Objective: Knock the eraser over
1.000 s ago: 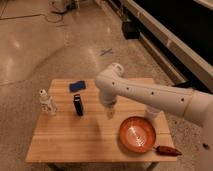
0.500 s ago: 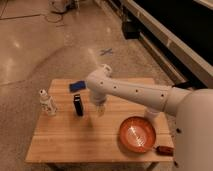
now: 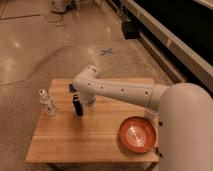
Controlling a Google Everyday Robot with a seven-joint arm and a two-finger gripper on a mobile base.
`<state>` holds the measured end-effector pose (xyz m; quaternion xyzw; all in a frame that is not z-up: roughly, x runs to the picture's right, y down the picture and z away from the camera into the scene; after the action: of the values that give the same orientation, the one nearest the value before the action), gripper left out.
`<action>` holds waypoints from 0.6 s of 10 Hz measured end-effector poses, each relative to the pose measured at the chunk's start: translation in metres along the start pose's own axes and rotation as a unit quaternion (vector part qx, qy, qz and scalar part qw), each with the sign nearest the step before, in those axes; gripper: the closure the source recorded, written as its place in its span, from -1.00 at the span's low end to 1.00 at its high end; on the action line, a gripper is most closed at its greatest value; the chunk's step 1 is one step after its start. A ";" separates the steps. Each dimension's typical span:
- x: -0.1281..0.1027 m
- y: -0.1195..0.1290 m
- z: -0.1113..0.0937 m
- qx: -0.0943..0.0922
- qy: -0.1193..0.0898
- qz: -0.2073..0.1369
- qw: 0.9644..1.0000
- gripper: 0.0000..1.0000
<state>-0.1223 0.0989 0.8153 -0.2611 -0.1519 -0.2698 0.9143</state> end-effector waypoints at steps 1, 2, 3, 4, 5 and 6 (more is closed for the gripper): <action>-0.005 -0.008 0.001 0.004 0.003 -0.008 1.000 -0.30; -0.011 -0.016 0.002 0.007 0.006 -0.015 1.000 -0.30; -0.020 -0.024 0.004 0.008 0.007 -0.023 1.000 -0.30; -0.027 -0.028 0.005 0.009 0.007 -0.028 1.000 -0.30; -0.035 -0.032 0.006 0.009 0.006 -0.035 0.999 -0.30; -0.041 -0.033 0.007 0.010 0.004 -0.040 0.999 -0.30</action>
<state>-0.1748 0.0959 0.8170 -0.2443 -0.1615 -0.3052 0.9061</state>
